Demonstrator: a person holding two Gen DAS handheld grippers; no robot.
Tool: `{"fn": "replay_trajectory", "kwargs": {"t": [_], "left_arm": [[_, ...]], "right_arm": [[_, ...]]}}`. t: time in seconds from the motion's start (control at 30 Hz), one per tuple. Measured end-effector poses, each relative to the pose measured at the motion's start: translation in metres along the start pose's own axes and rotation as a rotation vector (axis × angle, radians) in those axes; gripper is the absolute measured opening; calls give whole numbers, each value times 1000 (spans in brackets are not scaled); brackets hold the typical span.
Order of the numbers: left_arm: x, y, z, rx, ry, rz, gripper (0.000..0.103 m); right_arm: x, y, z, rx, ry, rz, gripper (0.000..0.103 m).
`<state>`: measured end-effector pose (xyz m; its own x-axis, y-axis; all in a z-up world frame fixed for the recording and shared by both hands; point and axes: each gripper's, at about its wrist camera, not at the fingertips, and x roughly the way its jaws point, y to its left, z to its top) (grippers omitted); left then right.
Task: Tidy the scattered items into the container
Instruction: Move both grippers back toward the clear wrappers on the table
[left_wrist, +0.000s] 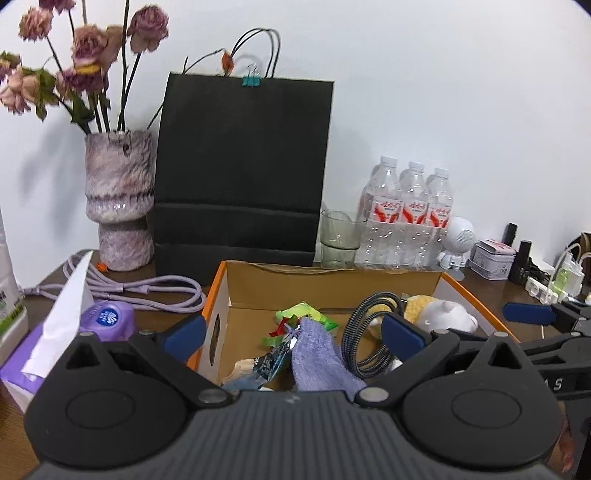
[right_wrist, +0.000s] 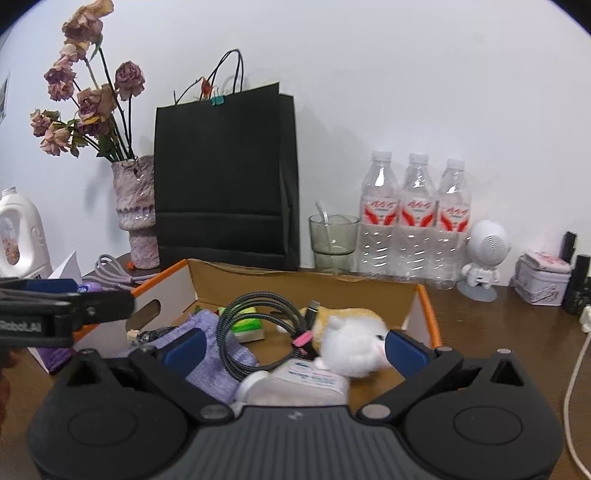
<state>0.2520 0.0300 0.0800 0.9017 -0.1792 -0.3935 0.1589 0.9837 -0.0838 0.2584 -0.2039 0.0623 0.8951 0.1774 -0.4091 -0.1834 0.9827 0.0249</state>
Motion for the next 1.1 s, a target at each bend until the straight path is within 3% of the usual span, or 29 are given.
{"fn": "replay_trajectory", "kwargs": {"t": [0.17, 0.37, 0.67, 0.97, 1.1], "left_arm": [[-27, -9, -9, 27, -10, -5, 103], [-54, -16, -44, 67, 48, -70, 103], [-57, -32, -104, 79, 226, -118, 103], [-51, -46, -118, 170, 250, -108, 103], [-49, -45, -118, 159, 267, -131, 83]], "right_arm": [[-33, -11, -12, -19, -11, -15, 103], [-71, -14, -41, -28, 14, 59, 103], [-73, -4, -95, -38, 192, 87, 103], [-73, -2, -104, -56, 218, 53, 103], [-71, -2, -104, -56, 219, 64, 103]]}}
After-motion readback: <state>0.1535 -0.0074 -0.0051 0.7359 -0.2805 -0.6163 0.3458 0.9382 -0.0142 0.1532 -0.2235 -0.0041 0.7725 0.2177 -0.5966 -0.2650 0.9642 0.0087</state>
